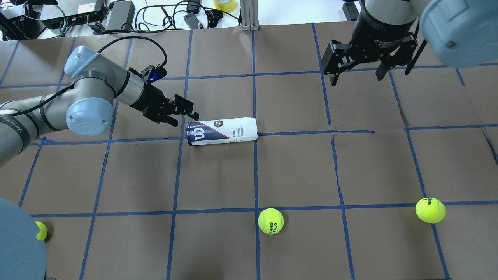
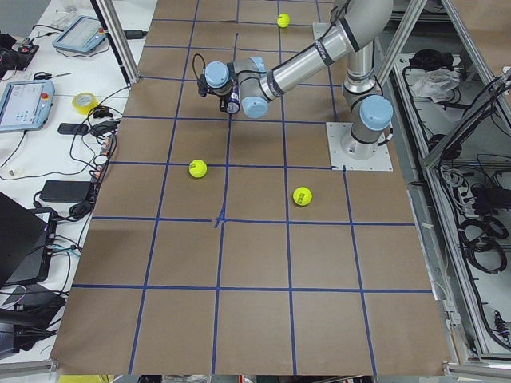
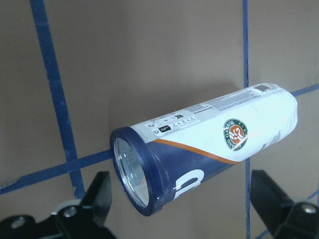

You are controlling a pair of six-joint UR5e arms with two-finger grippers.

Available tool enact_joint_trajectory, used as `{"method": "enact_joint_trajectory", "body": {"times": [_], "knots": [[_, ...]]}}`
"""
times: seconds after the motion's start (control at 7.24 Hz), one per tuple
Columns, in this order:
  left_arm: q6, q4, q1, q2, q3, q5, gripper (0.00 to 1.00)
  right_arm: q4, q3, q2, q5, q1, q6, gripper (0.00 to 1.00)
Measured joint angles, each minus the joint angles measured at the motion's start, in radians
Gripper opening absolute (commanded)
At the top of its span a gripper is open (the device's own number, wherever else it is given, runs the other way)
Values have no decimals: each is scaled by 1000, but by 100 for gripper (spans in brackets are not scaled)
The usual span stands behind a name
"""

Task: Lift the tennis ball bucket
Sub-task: 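Grasp the rim of the lying can with the left gripper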

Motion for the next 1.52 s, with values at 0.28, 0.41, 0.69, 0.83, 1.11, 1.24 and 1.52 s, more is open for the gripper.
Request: {"method": "enact_joint_trajectory", "body": {"times": [0.28,0.41,0.69,0.83,1.11,1.24,1.52], "knots": [[-4,-3,0,-25,-1,-47,100,0,1,-26,7,-25,25,100],[-5,-5,-1,-33,-5,-54,100,2,3,-33,8,-28,28,100],[-6,-6,-2,-40,-23,-63,79,7,4,-37,9,-28,29,100],[-8,-8,-3,-40,-27,-83,57,10,5,-37,9,-29,28,100],[-13,-12,-3,-41,-29,-119,0,12,5,-37,10,-29,28,100],[-14,-13,-3,-42,-29,-119,0,12,5,-37,10,-29,28,100],[-28,-16,-2,-40,-25,-112,0,12,5,-36,9,-29,28,100]]}}
